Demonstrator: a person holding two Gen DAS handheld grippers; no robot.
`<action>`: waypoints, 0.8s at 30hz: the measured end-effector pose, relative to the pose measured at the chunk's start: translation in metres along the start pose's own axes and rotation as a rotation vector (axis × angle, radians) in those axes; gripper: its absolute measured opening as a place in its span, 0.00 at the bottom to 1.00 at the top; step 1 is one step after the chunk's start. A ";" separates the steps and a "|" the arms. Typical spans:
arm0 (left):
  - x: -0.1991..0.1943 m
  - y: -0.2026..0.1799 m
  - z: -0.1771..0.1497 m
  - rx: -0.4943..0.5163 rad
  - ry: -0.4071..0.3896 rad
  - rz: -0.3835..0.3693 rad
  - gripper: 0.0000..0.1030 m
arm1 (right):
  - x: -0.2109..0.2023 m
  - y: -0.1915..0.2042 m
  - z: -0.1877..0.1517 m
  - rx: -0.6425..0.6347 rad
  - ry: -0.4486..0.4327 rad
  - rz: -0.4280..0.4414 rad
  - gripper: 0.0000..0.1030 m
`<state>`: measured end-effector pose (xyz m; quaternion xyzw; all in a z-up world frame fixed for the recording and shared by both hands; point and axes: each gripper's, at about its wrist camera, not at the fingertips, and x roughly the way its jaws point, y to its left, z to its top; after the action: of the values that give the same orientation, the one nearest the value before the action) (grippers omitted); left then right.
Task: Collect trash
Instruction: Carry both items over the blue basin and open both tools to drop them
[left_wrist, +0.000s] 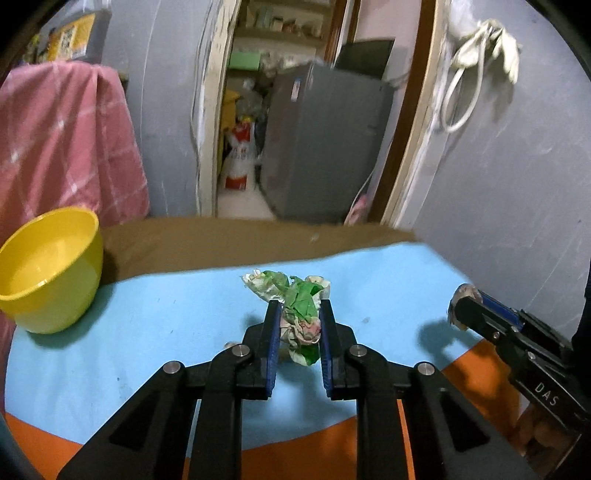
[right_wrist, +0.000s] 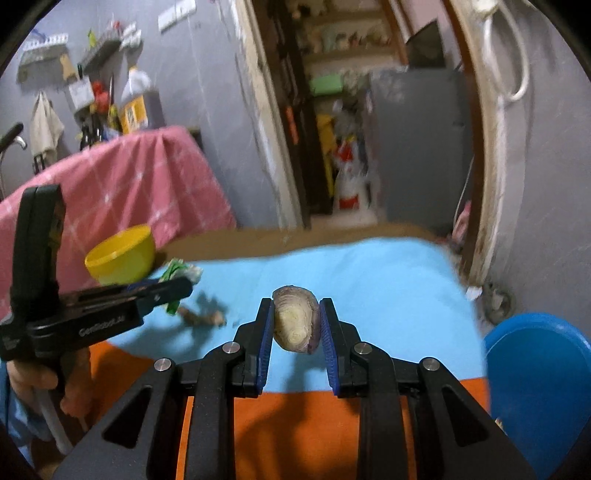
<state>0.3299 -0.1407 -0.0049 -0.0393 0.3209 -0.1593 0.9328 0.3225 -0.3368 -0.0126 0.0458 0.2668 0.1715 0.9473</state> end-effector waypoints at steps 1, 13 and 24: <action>-0.005 -0.006 0.002 0.000 -0.030 -0.007 0.16 | -0.007 -0.002 0.002 0.005 -0.032 -0.002 0.22; -0.050 -0.094 0.023 0.120 -0.275 -0.096 0.16 | -0.103 -0.033 0.010 0.033 -0.475 -0.176 0.22; -0.029 -0.180 0.021 0.233 -0.259 -0.253 0.16 | -0.147 -0.086 -0.004 0.092 -0.554 -0.399 0.22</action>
<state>0.2723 -0.3020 0.0607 0.0089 0.1703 -0.3047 0.9371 0.2287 -0.4692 0.0402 0.0804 0.0106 -0.0482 0.9955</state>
